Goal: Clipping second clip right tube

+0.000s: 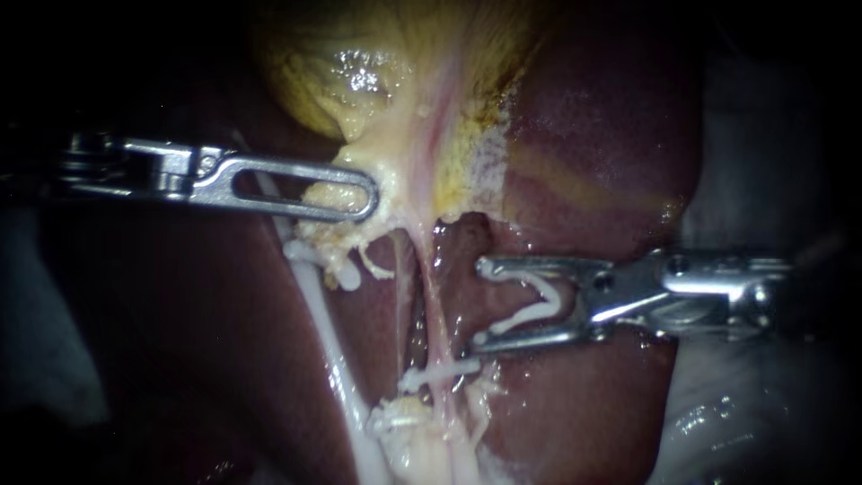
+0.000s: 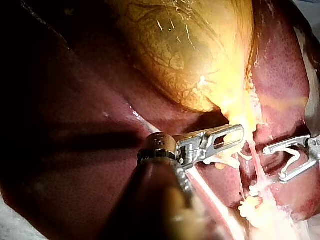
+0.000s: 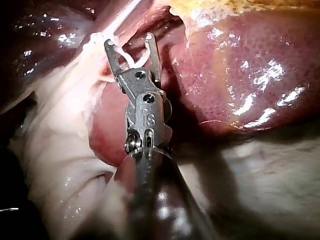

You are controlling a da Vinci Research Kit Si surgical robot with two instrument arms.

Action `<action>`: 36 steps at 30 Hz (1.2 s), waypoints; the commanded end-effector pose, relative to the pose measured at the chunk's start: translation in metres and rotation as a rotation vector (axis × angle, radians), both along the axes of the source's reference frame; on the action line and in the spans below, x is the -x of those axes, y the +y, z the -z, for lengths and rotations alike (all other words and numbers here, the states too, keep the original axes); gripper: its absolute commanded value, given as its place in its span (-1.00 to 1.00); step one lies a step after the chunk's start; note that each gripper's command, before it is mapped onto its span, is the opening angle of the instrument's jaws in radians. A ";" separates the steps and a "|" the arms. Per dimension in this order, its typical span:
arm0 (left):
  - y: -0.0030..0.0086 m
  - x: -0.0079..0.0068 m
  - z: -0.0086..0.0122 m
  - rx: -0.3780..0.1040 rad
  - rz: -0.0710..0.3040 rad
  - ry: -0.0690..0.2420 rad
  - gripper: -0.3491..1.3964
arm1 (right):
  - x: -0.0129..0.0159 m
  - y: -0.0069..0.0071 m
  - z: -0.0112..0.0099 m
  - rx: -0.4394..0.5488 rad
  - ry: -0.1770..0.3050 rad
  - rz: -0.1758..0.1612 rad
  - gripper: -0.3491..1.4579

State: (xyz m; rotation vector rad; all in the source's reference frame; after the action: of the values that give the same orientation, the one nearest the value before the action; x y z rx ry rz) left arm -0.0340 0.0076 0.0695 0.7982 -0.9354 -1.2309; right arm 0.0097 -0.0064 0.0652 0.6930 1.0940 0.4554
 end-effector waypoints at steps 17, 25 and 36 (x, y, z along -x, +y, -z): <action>0.0000 0.0002 0.0000 0.002 0.004 0.003 -1.00 | -0.0047 -0.0011 -0.0002 -0.198 0.126 -0.047 -0.13; 0.0000 0.0002 0.0000 0.002 0.004 0.003 -1.00 | -0.0040 -0.0011 -0.0003 -0.248 0.121 -0.057 -0.83; 0.0000 0.0003 -0.0001 0.002 0.004 0.003 -1.00 | -0.0026 0.0001 -0.0005 -0.272 0.037 -0.029 -1.00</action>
State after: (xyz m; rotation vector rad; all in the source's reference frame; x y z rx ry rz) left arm -0.0343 0.0076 0.0696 0.7933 -0.9353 -1.2344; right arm 0.0122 -0.0063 0.0657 0.9280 1.0656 0.6238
